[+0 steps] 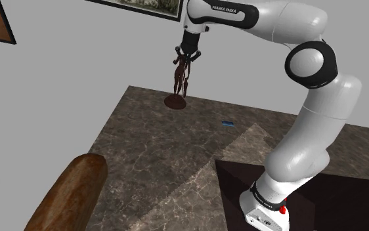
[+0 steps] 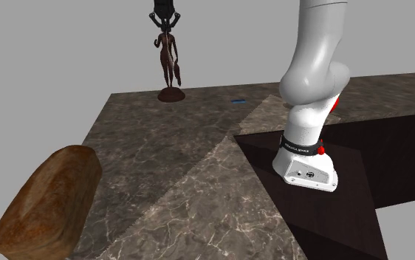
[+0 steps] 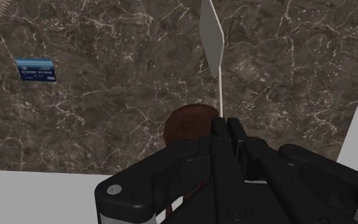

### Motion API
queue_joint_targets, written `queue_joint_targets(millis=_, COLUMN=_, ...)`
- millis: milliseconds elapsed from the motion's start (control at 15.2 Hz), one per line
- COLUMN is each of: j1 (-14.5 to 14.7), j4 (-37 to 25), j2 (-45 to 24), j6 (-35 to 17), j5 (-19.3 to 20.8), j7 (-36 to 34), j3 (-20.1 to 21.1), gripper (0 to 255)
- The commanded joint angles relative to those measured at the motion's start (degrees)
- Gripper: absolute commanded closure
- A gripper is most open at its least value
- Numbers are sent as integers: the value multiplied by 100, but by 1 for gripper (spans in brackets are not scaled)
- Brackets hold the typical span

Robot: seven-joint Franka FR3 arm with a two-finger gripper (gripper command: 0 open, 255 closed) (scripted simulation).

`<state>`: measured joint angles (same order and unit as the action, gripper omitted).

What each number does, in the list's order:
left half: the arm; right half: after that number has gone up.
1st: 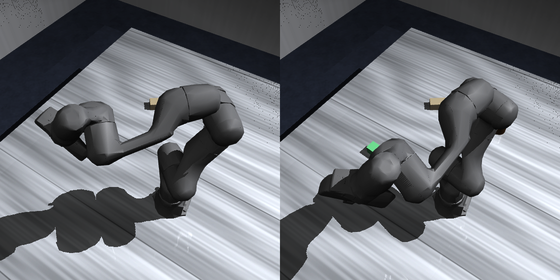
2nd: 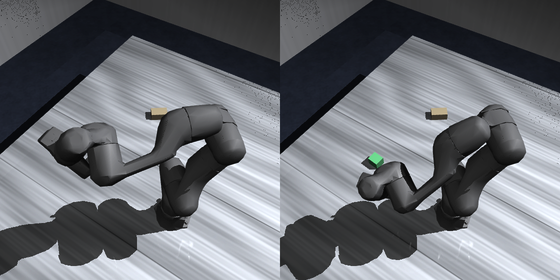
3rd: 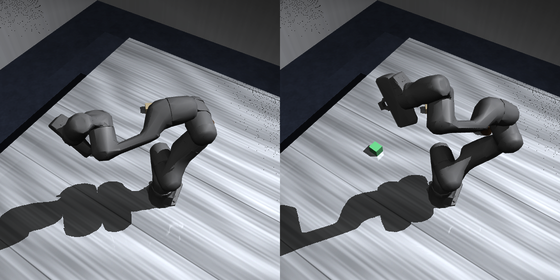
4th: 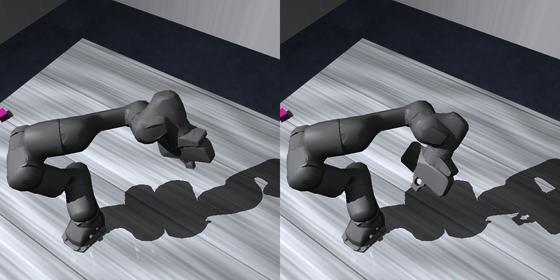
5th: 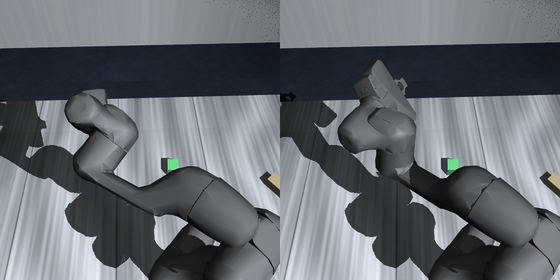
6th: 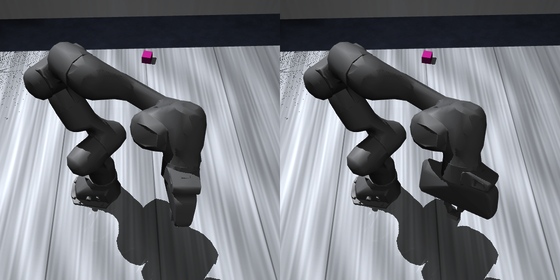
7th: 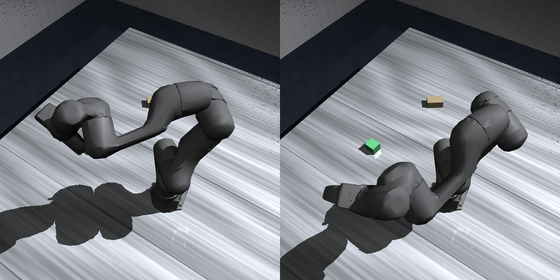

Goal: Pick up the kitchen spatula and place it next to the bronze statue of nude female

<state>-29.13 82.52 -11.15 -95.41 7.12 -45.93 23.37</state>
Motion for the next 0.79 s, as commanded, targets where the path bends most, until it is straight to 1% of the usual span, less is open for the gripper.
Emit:
queue_joint_targets(millis=0, j1=-9, j4=187, j2=26, j6=-166, j5=-8, j7=-12, j3=-1, gripper=255)
queue_joint_targets(millis=726, j1=-61, j4=1123, j2=94, j6=-1038, j5=-21, j7=-45, j3=-23, gripper=255)
